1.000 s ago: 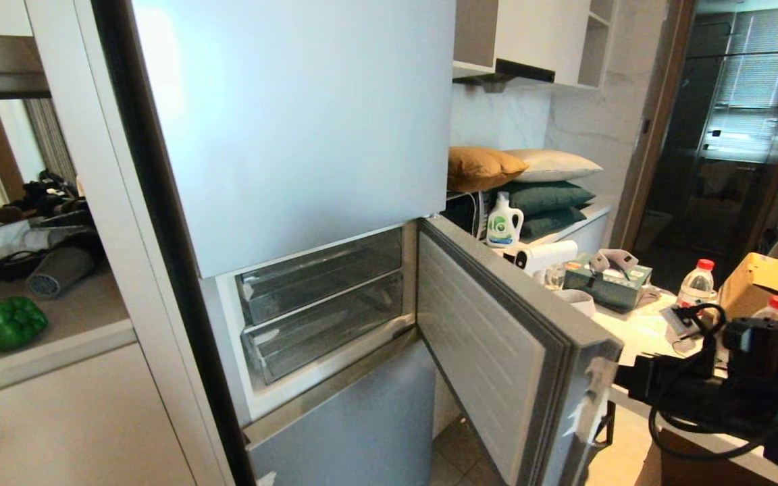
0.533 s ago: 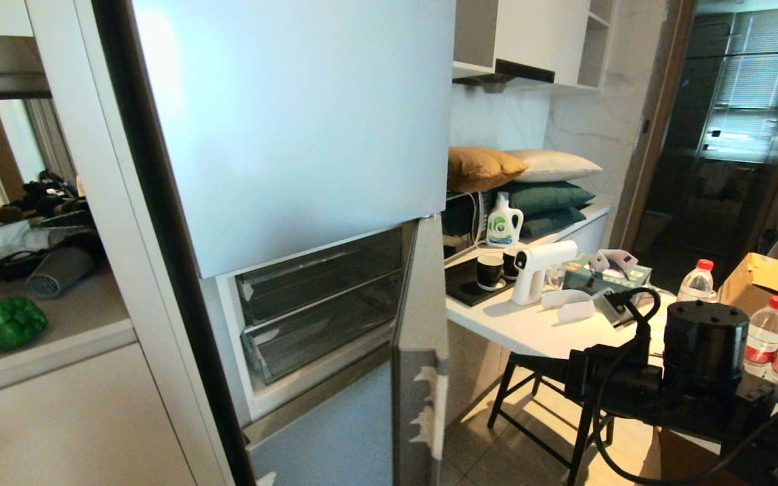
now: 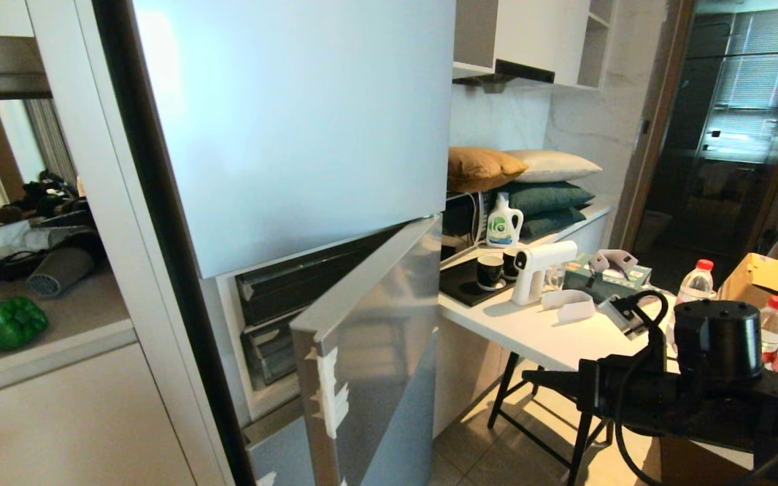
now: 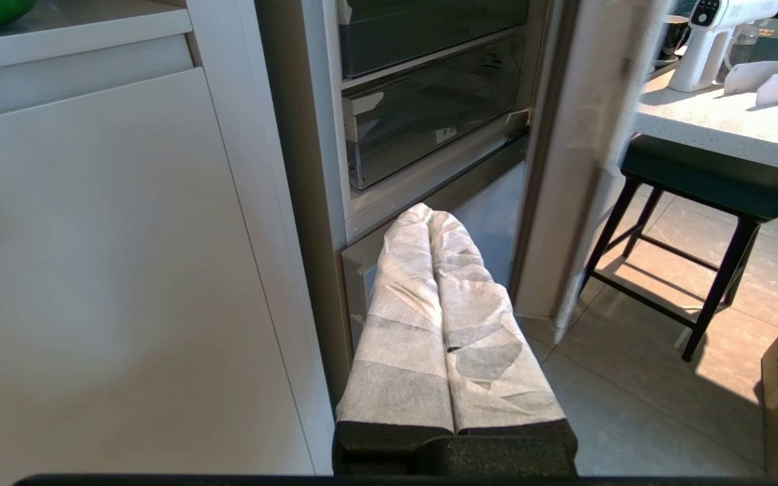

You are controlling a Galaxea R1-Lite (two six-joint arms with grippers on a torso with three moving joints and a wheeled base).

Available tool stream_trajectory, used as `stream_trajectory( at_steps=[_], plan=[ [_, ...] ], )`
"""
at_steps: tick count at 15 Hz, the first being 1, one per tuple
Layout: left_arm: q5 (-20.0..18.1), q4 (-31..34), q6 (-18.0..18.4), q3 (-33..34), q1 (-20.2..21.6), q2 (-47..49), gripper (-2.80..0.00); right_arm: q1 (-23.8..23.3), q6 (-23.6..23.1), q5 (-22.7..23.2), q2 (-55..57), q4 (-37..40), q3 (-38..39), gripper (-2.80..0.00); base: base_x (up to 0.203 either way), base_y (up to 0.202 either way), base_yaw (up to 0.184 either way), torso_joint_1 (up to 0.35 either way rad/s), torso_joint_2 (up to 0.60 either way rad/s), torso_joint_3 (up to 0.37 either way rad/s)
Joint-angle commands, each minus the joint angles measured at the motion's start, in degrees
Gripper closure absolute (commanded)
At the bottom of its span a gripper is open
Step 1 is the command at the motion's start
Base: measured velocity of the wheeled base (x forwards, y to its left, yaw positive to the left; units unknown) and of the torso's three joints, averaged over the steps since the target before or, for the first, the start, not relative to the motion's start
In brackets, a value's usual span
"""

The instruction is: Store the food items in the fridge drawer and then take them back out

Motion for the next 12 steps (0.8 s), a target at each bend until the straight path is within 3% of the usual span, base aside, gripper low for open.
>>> stream_trajectory(
  at_steps=[1, 4, 12],
  plan=[
    [0.00, 0.05, 0.02, 0.00, 0.00, -0.08, 0.00, -0.01, 0.17, 0.21, -1.77, -0.10, -0.29, 0.00, 0.000, 0.000, 0.000, 0.000, 0.00, 0.000],
    [0.00, 0.05, 0.02, 0.00, 0.00, -0.11, 0.00, 0.08, 0.17, 0.29, -0.46, -0.09, -2.84, 0.00, 0.000, 0.000, 0.000, 0.000, 0.00, 0.000],
    [0.00, 0.05, 0.02, 0.00, 0.06, -0.11, 0.00, 1.43, -0.34, -1.15, 27.47, -0.46, -23.17, 0.00, 0.000, 0.000, 0.000, 0.000, 0.00, 0.000]
  ],
)
